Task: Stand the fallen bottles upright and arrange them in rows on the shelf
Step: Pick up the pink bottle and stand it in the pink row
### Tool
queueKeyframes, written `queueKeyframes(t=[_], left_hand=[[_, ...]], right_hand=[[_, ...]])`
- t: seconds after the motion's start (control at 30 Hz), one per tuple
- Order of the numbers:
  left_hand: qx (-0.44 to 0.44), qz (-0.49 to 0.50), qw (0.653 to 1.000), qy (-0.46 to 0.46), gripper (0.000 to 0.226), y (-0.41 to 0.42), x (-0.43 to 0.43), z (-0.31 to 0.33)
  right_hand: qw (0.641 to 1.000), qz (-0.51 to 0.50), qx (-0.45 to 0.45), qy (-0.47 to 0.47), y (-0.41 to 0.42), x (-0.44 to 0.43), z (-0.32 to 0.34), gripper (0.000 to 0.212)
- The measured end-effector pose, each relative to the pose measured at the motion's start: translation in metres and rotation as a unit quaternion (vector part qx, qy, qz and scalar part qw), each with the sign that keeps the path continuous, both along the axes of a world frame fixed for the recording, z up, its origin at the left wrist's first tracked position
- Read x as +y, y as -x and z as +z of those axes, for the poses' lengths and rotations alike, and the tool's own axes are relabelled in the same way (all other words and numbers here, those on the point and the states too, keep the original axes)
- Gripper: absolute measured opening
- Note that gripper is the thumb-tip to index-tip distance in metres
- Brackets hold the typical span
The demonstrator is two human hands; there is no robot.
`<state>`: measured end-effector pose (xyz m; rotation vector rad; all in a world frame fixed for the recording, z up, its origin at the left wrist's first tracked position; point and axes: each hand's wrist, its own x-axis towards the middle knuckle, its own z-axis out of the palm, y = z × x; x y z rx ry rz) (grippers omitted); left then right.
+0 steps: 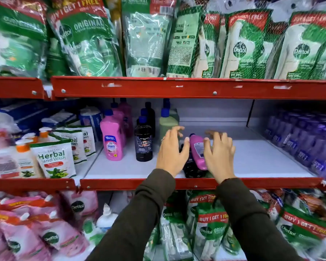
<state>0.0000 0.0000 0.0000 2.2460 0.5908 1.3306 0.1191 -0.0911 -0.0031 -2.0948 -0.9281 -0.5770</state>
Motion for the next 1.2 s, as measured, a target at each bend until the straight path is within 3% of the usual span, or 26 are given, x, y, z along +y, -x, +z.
queueKeyframes(t=[0.2,0.3,0.37,0.53,0.6,0.7,0.77,0.9,1.2], left_hand=[[0.204,-0.002,0.959,0.195,0.037,-0.054,0.017,-0.018],[0.290,0.012,0.933,0.216,0.050,-0.072,0.022,-0.029],[0.298,0.006,0.924,0.240,0.052,-0.079,0.024,-0.032],[0.240,-0.032,0.929,0.279,0.047,-0.080,0.024,-0.037],[0.190,-0.061,0.932,0.303,0.045,-0.076,0.020,-0.040],[0.054,-0.115,0.925,0.359,0.042,-0.068,0.011,-0.043],[-0.011,-0.141,0.918,0.370,0.043,-0.060,0.009,-0.045],[-0.087,-0.165,0.911,0.369,0.046,-0.029,0.012,-0.047],[-0.140,-0.102,0.936,0.306,0.043,0.075,0.061,-0.055]], right_hand=[[0.959,-0.018,0.219,0.178,-0.044,0.018,-0.014,0.047],[0.939,-0.021,0.259,0.224,-0.055,0.026,-0.020,0.053],[0.940,-0.020,0.263,0.215,-0.059,0.029,-0.024,0.054],[0.949,0.003,0.283,0.143,-0.066,0.028,-0.036,0.050],[0.948,0.058,0.309,0.049,-0.063,0.024,-0.040,0.048],[0.904,0.155,0.374,-0.138,-0.049,0.015,-0.039,0.040],[0.878,0.190,0.394,-0.195,-0.038,0.009,-0.038,0.041],[0.848,0.254,0.398,-0.240,-0.011,0.005,-0.040,0.051],[0.842,0.341,0.365,-0.205,0.078,0.064,-0.043,0.047]])
